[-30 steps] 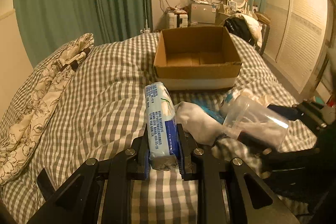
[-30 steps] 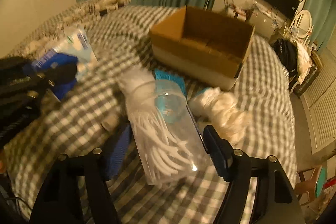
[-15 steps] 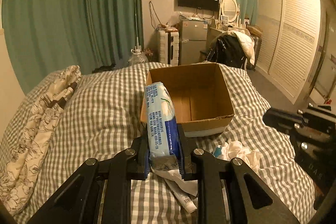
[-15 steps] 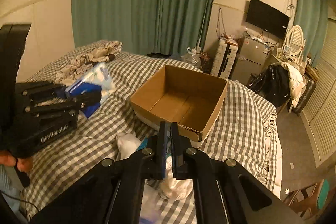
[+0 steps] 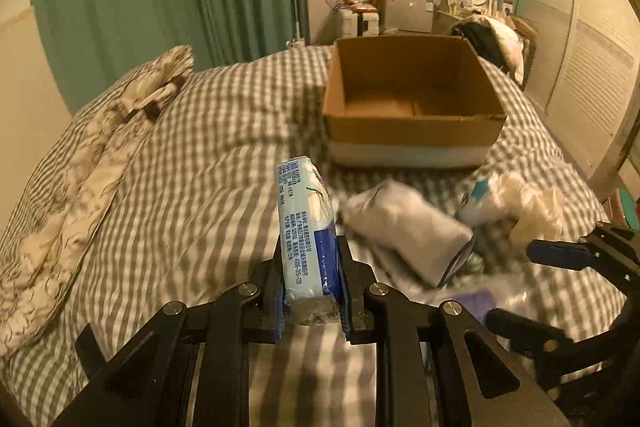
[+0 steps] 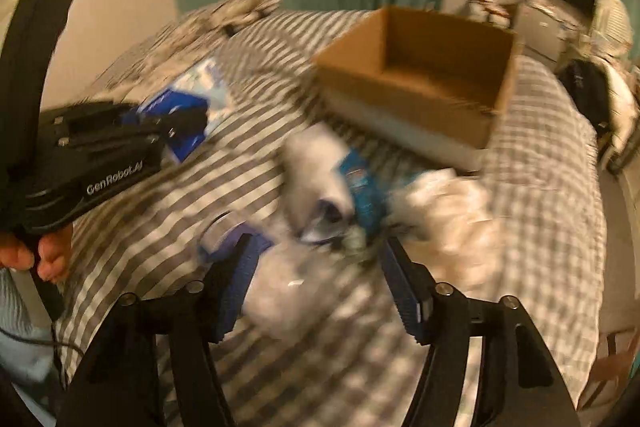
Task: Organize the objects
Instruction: 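Lift the clear floss jar with the right tool and carry it toward the box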
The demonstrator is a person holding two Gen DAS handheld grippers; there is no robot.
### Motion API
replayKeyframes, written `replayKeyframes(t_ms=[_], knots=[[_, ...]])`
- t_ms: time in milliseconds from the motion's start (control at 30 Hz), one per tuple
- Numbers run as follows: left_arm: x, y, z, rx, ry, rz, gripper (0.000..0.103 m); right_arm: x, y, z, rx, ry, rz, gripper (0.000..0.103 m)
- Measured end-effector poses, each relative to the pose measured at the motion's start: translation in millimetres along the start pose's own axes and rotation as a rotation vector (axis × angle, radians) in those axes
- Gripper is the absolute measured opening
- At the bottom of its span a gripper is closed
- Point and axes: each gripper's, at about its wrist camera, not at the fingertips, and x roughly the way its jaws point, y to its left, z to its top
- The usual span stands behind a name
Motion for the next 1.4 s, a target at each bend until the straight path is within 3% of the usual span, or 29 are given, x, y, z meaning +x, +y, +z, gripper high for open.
replayKeyframes(t_ms=[67, 133, 233, 433, 600, 833, 967, 1067, 1200, 1400], knots=[[-3.7, 5.4, -10.0, -0.004, 0.006, 0.014, 0.020, 7.4, 12.7, -2.8, -0.025, 0.010, 0.009, 0.065], [-5.6, 10.4, -17.6, -0.010, 0.015, 0.029, 0.020, 13.4, 24.9, -3.5, -0.034, 0.023, 0.007, 0.074], [-7.3, 17.0, -27.8, -0.027, 0.025, 0.035, 0.020, 20.9, 37.1, -4.5, -0.043, 0.045, -0.068, 0.083], [-7.5, 26.1, -35.8, -0.045, 0.017, 0.023, 0.020, 38.4, 39.6, -3.9, 0.123, 0.118, -0.122, 0.099], [-7.3, 34.6, -38.9, -0.062, 0.014, 0.004, 0.020, 45.5, 46.7, 1.4, 0.184, 0.097, -0.189, 0.101], [-9.4, 40.9, -43.5, -0.078, 0.010, -0.013, 0.020, 62.5, 62.2, 11.9, 0.142, 0.110, -0.283, 0.103], [-13.0, 43.8, -45.9, -0.088, 0.005, -0.009, 0.020, 84.2, 63.2, 10.5, 0.121, 0.200, -0.374, 0.103], [-15.2, 45.9, -46.9, -0.090, 0.004, -0.002, 0.020, 76.1, 56.3, 7.1, 0.165, 0.136, -0.353, 0.095], [-15.8, 45.6, -44.4, -0.087, 0.002, -0.006, 0.020, 49.4, 53.3, 8.0, 0.159, 0.048, -0.306, 0.093], [-21.9, 30.0, -11.3, -0.046, -0.047, -0.092, 0.020, -14.6, 40.8, 30.4, 0.123, -0.144, -0.241, 0.093]])
